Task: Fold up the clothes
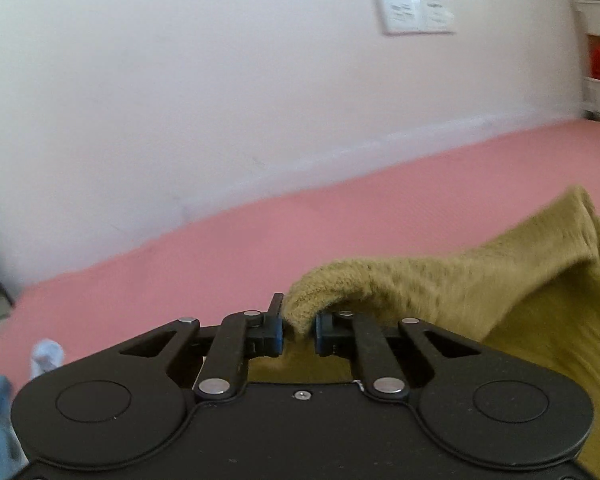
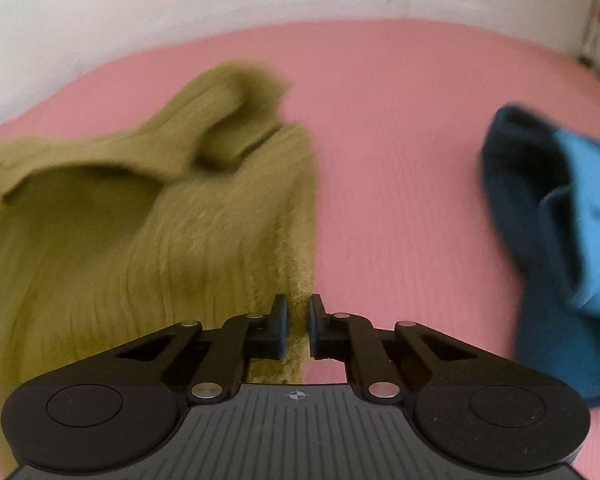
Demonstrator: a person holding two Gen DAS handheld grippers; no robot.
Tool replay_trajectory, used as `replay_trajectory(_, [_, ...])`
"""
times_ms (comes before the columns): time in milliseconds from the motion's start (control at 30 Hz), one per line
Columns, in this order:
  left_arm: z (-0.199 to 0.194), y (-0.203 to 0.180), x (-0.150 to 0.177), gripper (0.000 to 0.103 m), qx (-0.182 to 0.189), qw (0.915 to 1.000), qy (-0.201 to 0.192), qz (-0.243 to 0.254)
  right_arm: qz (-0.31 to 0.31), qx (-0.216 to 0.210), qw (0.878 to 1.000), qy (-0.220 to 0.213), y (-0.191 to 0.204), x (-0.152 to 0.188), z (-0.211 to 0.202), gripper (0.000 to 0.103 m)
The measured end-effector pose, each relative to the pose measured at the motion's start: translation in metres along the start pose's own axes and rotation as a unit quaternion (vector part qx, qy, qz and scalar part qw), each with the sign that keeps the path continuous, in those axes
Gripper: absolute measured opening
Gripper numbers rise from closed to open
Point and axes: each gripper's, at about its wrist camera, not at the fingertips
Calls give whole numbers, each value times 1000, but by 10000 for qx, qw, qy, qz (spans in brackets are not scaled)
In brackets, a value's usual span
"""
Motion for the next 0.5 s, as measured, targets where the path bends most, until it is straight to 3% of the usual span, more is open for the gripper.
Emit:
replay_trajectory(100, [27,14,-11,12,-295,9994,178,-33,180,228,9993,-240,-21,-24,5,8])
replay_trajectory(200, [53,23,-11,13,-451,9972,562,-186,112,319,9993,-151,-18,-18,6,8])
replay_trajectory(333, [66,20,9,27,-396,9942,944,-343,-62,445,9990,41,0,-13,13,9])
replay_trajectory(400, [59,24,18,46,-334,9935,1003,-414,43,479,9988,99,3,-19,17,11])
replay_trajectory(500, [36,34,26,49,-278,9916,1013,-757,45,566,9984,6,4,-19,8,14])
Point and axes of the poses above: each gripper's, at about its wrist camera, not at the fingertips, and z roughly the way its jaws point, y to its left, x to its underside, and after that the axes turned 4 degrees about x, right-handed
